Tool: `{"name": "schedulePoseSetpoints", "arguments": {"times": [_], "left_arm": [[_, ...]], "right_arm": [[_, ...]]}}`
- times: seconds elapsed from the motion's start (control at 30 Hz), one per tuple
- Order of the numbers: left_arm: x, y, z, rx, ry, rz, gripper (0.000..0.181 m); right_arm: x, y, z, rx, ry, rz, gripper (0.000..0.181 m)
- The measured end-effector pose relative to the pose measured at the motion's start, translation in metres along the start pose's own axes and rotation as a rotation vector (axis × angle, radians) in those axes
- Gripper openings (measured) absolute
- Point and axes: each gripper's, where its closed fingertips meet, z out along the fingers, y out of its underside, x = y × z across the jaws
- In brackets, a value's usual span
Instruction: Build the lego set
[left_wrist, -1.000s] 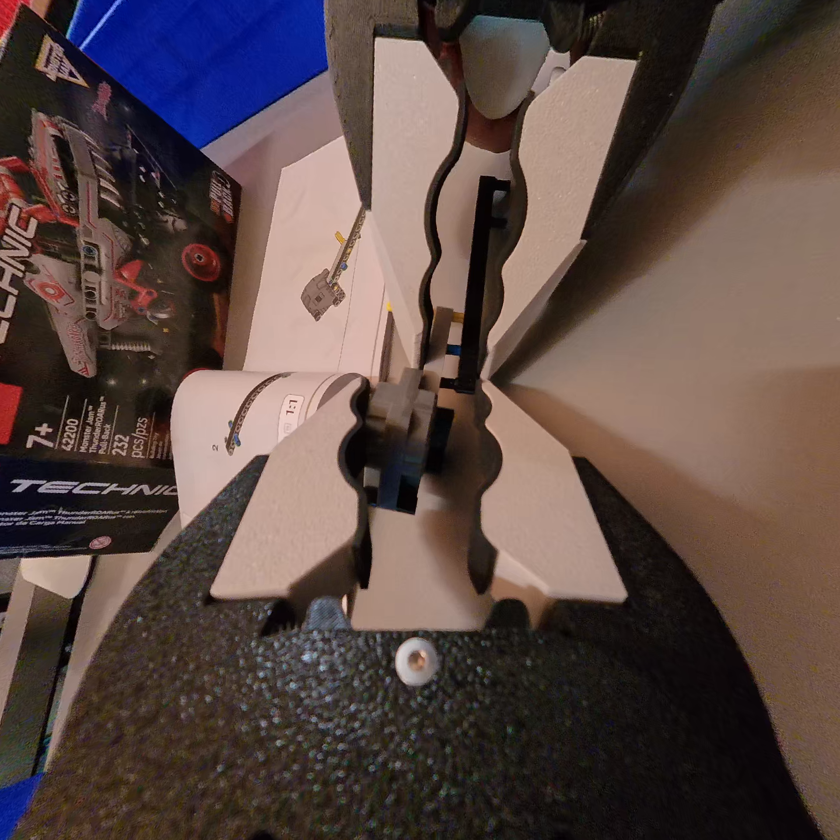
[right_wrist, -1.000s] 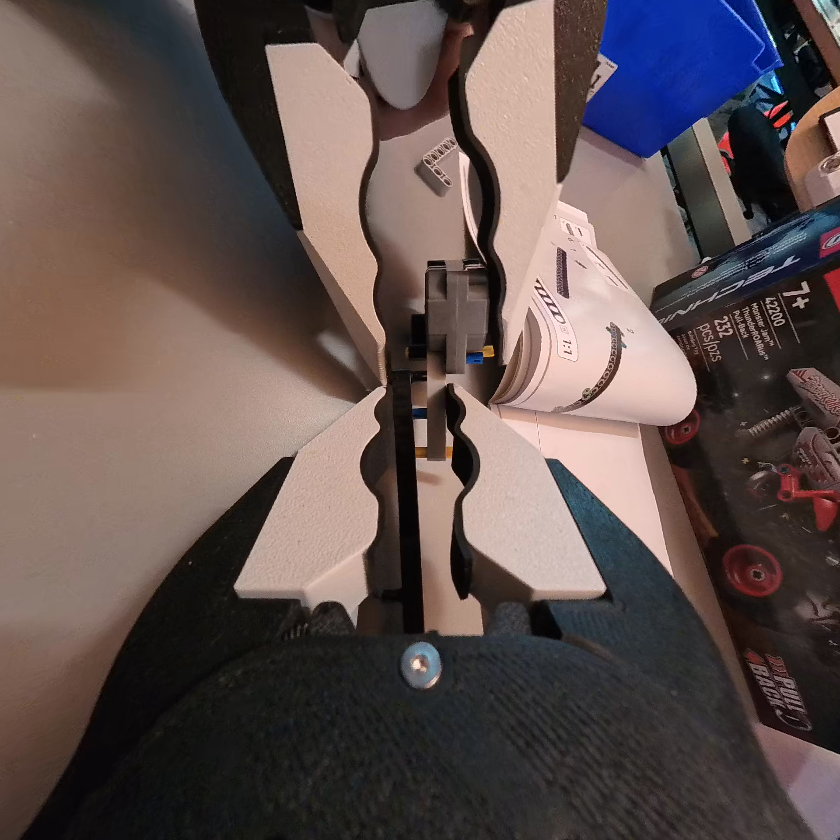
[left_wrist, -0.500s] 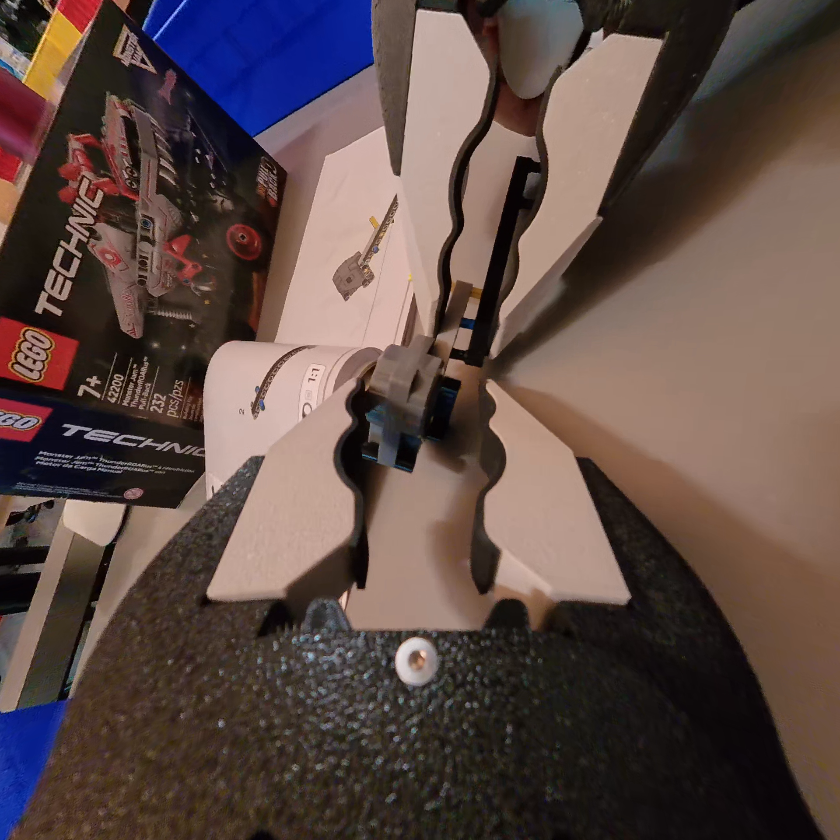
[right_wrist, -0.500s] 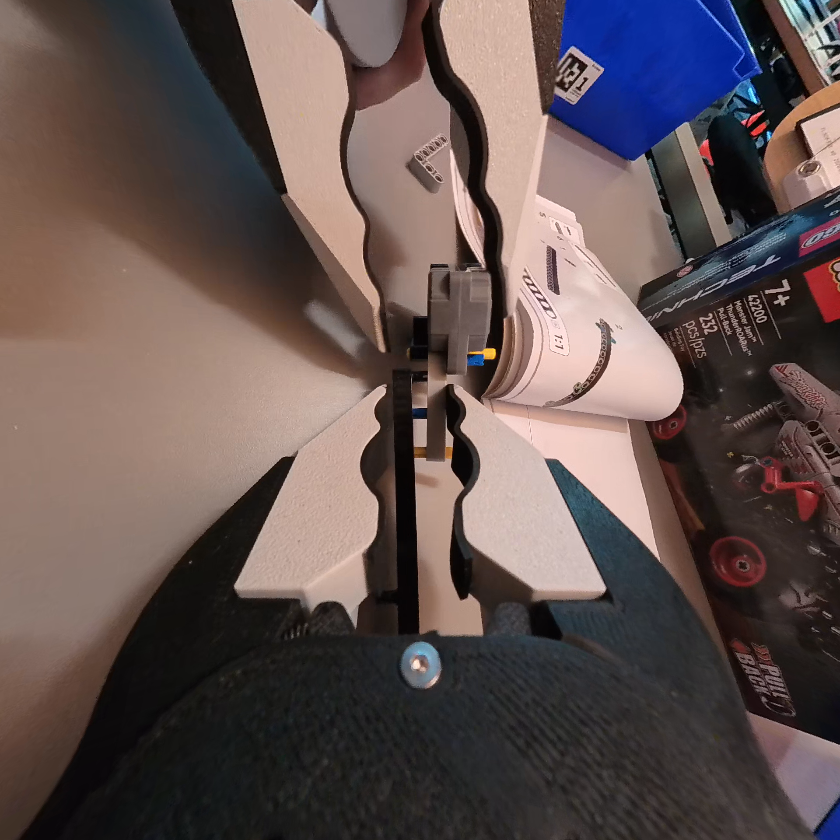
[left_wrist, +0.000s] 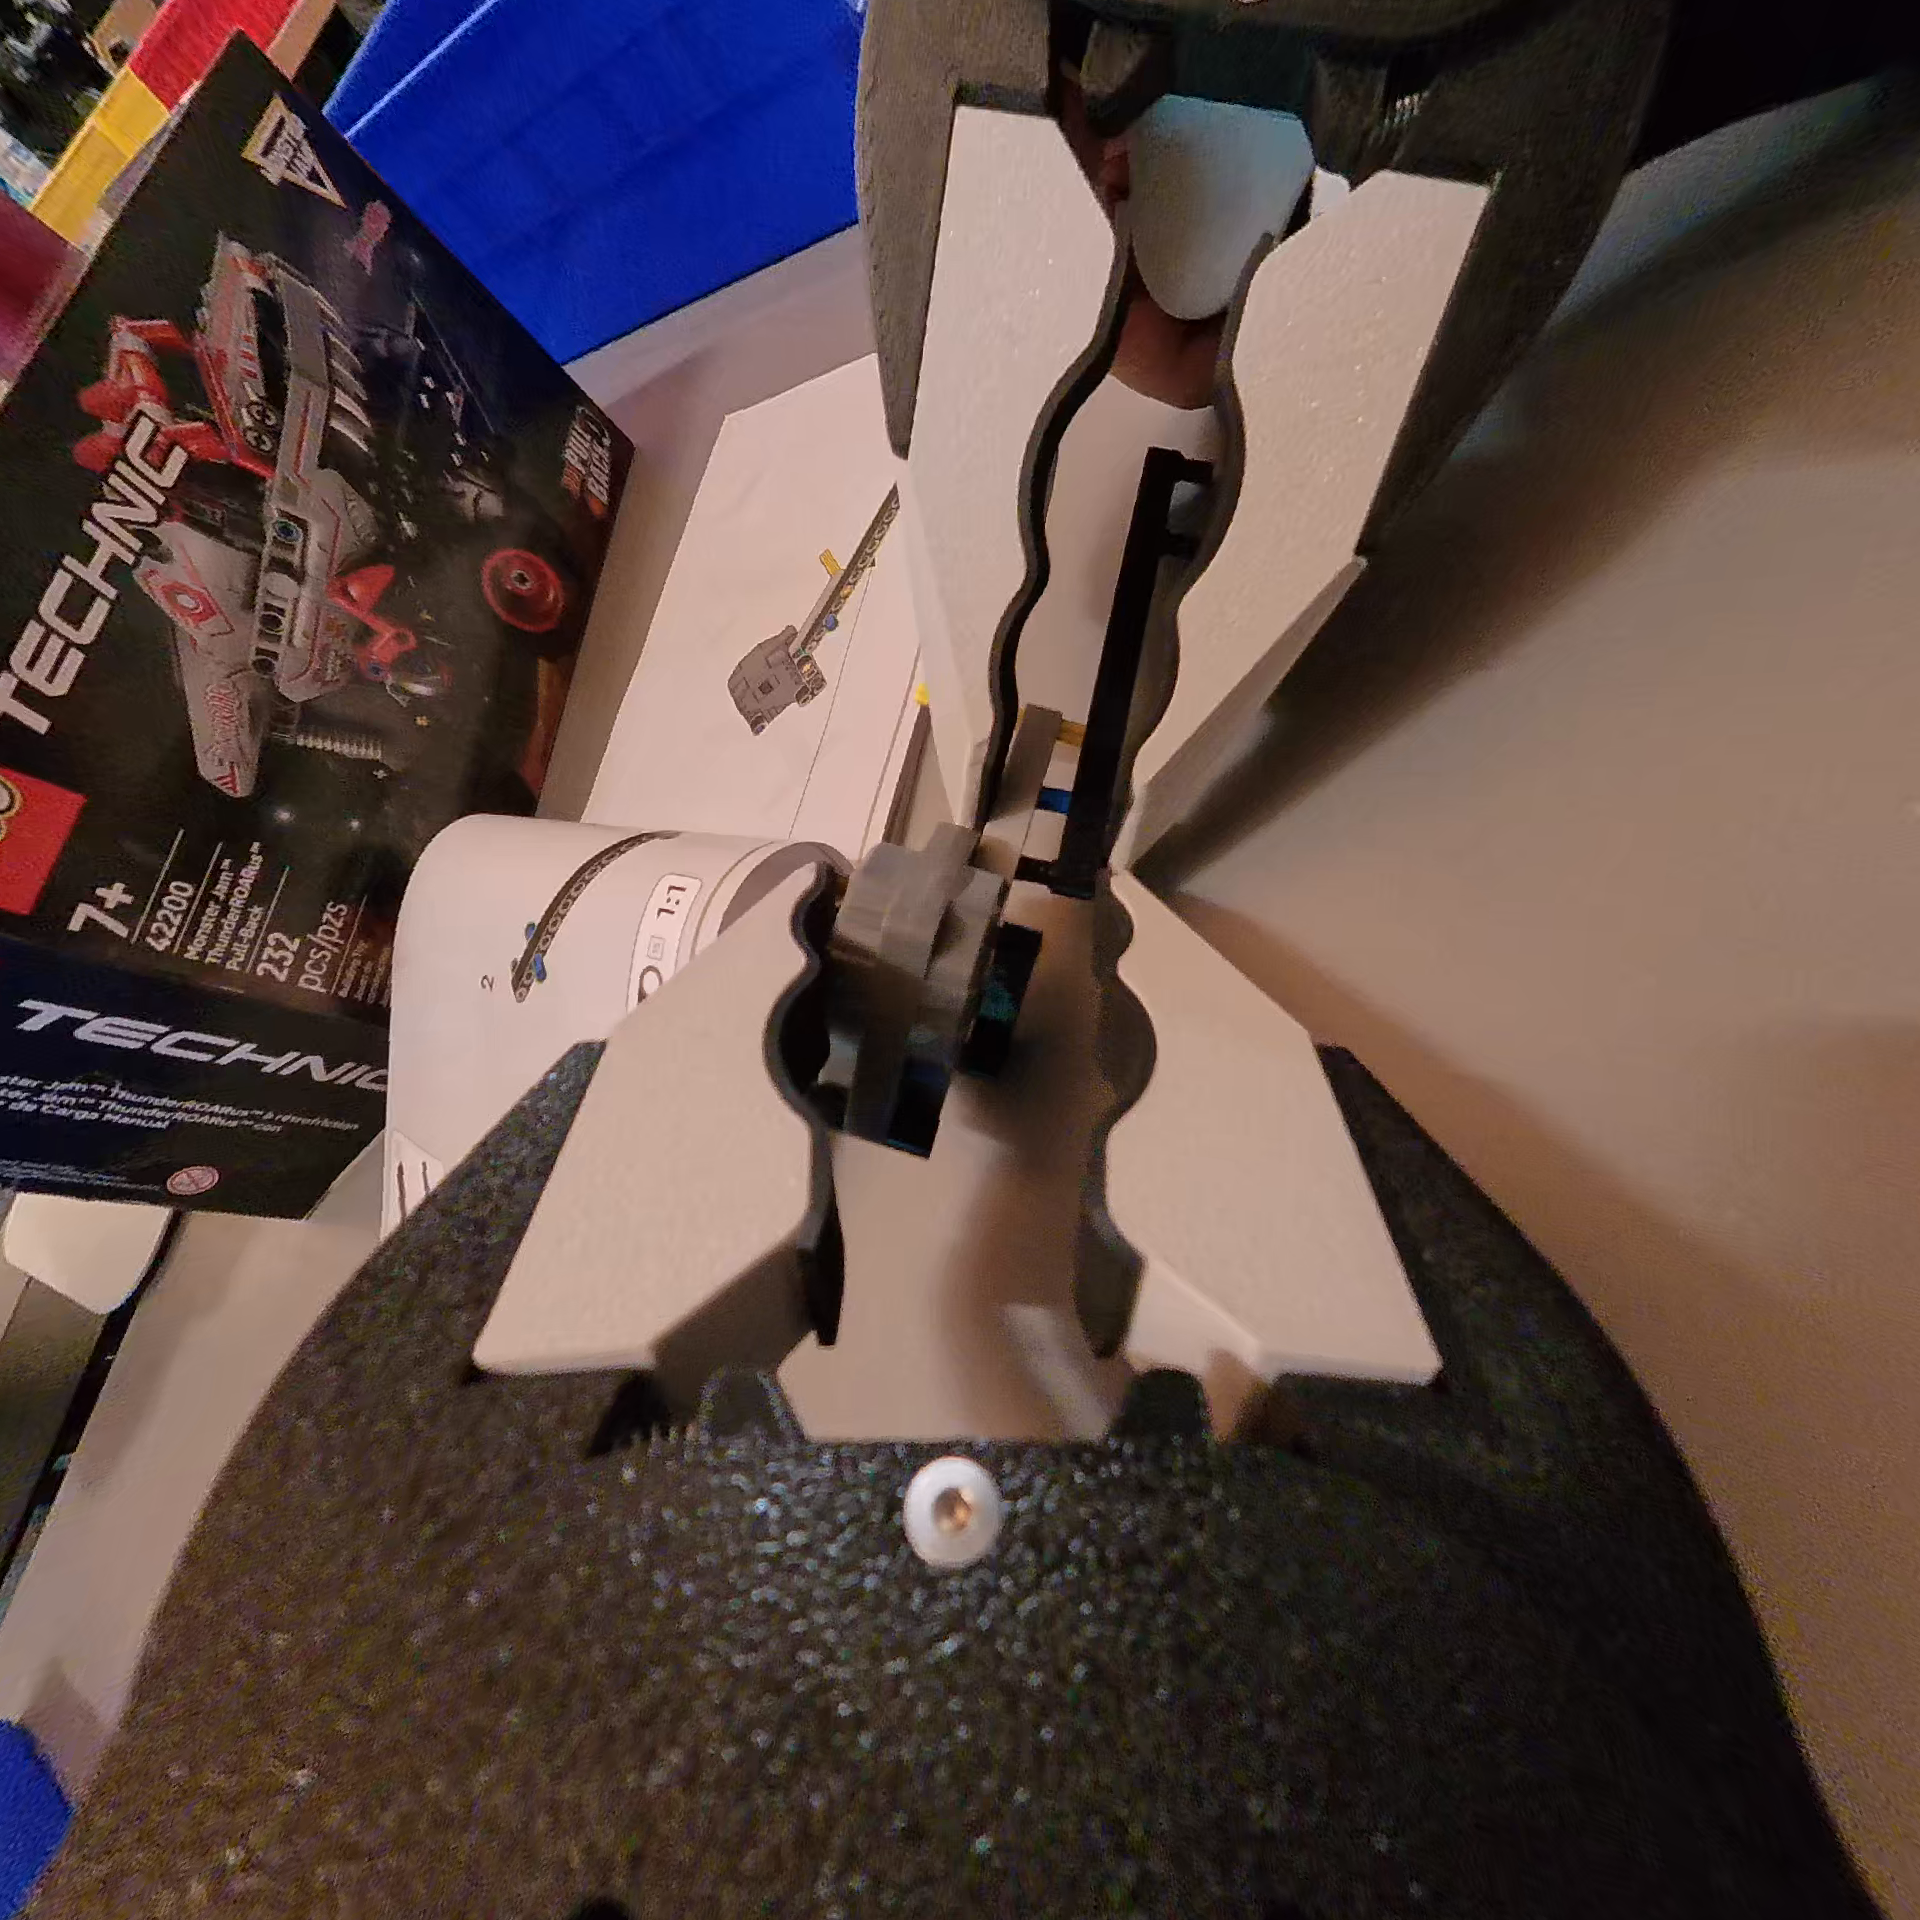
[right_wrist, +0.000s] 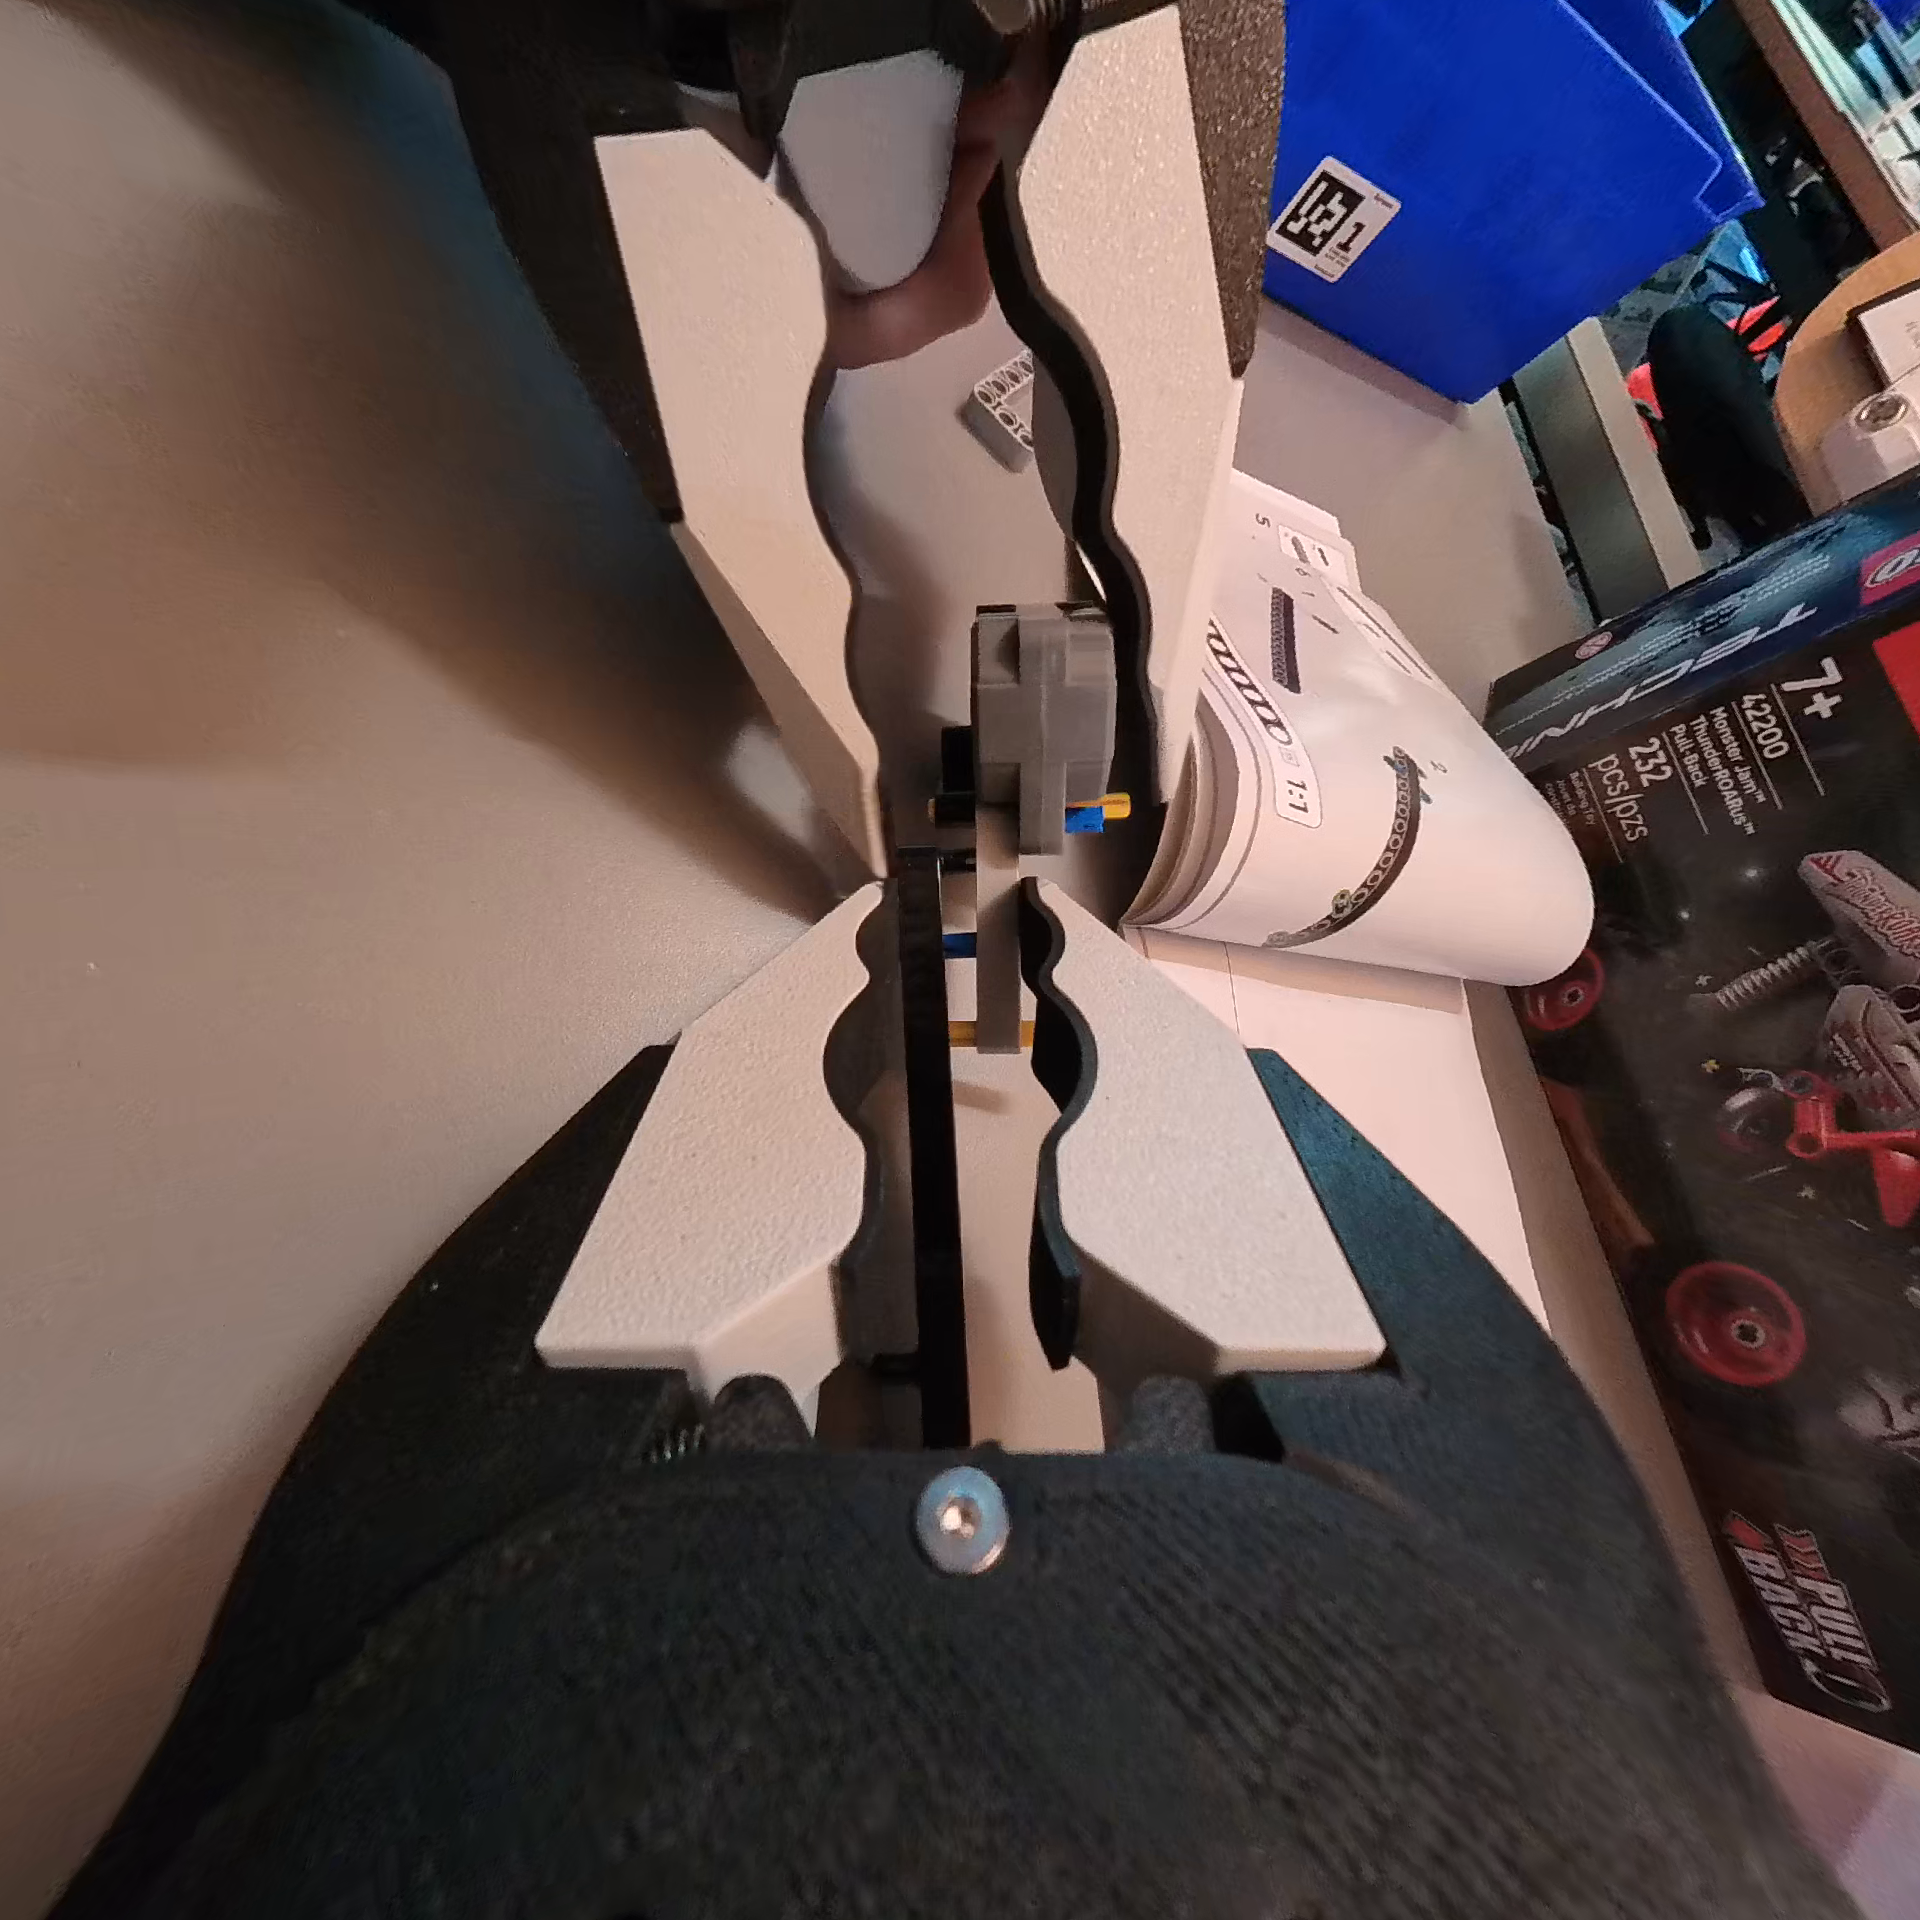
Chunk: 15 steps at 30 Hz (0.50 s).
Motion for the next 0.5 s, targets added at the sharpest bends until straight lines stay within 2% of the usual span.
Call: {"name": "schedulePoseSetpoints", "arguments": {"times": [0.03, 0.5], "left_arm": [[0.0002, -0.0003, 0.0003, 0.007, -0.002, -0.002, 0.047], [0.0017, -0.0017, 0.0019, 0.041, 0.008, 0.074, 0.042]], "right_arm": [[0.0000, 0.0006, -0.0001, -0.002, 0.000, -0.002, 0.020], [0.0016, 0.0017, -0.0002, -0.006, 0.018, -0.055, 0.022]]}}
